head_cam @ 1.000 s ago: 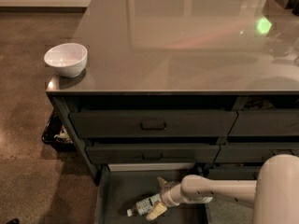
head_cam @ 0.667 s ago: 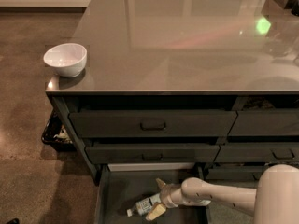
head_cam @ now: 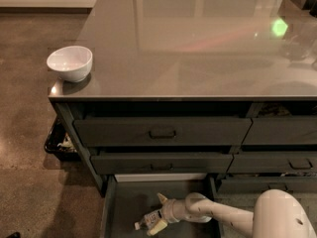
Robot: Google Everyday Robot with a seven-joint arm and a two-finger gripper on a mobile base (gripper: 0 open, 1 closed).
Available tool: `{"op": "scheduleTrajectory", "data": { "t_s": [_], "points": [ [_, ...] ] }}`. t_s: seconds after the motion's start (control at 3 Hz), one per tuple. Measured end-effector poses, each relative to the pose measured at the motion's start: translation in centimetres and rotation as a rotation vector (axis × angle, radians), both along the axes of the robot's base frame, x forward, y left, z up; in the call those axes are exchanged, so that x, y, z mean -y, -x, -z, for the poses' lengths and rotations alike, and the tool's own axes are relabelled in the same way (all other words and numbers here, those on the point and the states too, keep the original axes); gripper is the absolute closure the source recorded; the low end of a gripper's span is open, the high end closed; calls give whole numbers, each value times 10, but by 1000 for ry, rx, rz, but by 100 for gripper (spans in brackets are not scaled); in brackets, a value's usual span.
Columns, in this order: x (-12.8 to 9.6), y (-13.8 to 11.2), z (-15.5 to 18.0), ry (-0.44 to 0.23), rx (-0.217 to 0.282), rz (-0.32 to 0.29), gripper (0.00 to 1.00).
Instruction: Pick blue plastic bottle from bottom drawer and place on counter
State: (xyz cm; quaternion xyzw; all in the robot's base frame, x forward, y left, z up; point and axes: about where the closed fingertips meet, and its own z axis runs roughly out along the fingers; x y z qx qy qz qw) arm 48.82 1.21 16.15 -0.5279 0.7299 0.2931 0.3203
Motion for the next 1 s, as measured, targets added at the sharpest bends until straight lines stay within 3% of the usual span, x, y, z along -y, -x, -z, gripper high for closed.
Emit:
{"op": "scheduleTrajectory", "data": {
  "t_s": [0.33,1.0],
  "points": [
    [0,0,0,0,0,0,0],
    [23,-21,25,-45,0,21,0]
  ]
}}
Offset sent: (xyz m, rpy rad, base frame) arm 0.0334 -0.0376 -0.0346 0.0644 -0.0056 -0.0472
